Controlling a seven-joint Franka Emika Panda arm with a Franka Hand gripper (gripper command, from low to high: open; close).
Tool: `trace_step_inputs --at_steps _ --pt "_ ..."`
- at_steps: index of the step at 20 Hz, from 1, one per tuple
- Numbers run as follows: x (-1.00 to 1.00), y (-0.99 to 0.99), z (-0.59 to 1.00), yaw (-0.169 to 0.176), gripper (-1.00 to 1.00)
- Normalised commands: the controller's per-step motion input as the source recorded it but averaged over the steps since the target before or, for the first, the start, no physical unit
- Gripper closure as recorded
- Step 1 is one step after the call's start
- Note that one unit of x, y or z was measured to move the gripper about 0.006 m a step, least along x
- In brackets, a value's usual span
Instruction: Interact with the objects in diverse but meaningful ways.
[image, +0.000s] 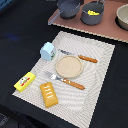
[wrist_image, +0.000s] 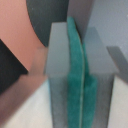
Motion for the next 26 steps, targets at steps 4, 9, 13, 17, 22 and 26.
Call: trace_step_inputs --at_steps 4,9,13,17,22,26 --pt "-0.03 0.25 -0.05 0.040 1.00" --pt "0.02 0.47 0.15 0.035 1.00" --pt "0.14 0.53 0.16 0.022 1.00" --pt "0.18 0.51 0.10 0.009 1.00" --pt "0.26 0.38 0.02 0.000 1.00" --pt "0.44 0.37 0.00 0.000 1.00"
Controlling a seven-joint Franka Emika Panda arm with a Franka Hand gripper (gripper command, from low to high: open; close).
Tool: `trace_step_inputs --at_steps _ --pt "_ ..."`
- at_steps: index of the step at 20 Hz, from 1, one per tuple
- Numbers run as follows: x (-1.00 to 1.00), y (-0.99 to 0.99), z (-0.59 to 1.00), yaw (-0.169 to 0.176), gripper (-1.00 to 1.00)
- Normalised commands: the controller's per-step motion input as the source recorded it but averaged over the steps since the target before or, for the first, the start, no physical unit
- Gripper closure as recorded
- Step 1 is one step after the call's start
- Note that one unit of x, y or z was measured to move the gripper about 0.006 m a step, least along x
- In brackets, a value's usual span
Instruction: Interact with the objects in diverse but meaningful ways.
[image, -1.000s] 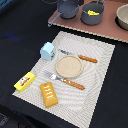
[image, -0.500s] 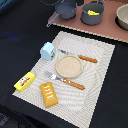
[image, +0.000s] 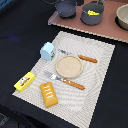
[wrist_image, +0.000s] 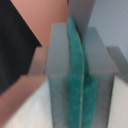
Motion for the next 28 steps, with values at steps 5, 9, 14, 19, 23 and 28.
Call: trace_step_inputs --at_steps 5,9,14,19,23,28 --pt "0.38 0.40 0.00 0.000 1.00" --pt "0.38 0.49 0.00 0.000 1.00" --pt "0.41 0.55 0.01 0.000 1.00" --pt "0.25 0.44 0.00 0.001 1.00" --pt "0.17 0.38 0.00 0.004 -1.00" --pt "0.30 0.42 0.25 0.000 -1.00"
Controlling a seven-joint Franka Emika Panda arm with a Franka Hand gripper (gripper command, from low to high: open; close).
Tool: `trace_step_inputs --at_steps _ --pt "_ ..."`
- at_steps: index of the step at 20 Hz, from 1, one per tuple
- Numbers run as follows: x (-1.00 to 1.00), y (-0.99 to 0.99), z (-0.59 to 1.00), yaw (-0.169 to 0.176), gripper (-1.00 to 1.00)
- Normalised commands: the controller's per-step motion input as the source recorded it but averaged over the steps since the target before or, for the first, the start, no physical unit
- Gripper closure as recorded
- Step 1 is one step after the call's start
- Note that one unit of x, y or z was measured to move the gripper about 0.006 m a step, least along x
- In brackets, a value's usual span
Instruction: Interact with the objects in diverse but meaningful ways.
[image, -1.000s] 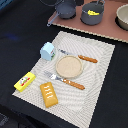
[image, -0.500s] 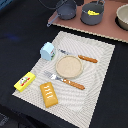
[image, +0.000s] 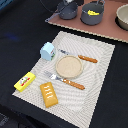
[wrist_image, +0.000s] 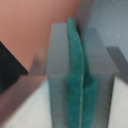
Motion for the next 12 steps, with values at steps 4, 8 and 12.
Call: trace_step_inputs --at_steps 4,8,12 --pt "0.33 0.39 0.35 0.000 -1.00" --pt "0.33 0.35 0.68 0.000 -1.00" --pt "0.39 0.28 0.91 -0.018 -1.00"
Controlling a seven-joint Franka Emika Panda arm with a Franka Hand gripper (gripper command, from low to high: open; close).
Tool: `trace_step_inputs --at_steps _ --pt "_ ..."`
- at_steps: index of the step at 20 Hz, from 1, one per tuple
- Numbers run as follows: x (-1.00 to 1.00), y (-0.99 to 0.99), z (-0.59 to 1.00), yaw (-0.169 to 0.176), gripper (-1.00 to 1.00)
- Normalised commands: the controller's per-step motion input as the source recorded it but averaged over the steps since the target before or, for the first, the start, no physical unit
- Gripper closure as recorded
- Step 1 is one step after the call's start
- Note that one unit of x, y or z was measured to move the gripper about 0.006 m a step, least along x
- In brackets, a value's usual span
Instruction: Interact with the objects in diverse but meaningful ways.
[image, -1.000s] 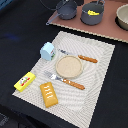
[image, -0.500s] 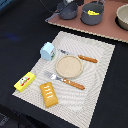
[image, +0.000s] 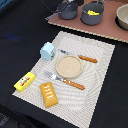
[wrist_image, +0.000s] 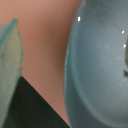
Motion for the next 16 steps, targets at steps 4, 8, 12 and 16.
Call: trace_step_inputs --at_steps 4,8,12,16 --pt "0.73 0.08 0.95 -0.034 -1.00" --pt "0.84 -0.05 0.84 -0.035 -1.00" --pt "0.80 -0.20 0.67 -0.058 -1.00" --pt "0.78 -0.27 0.55 -0.062 -1.00"
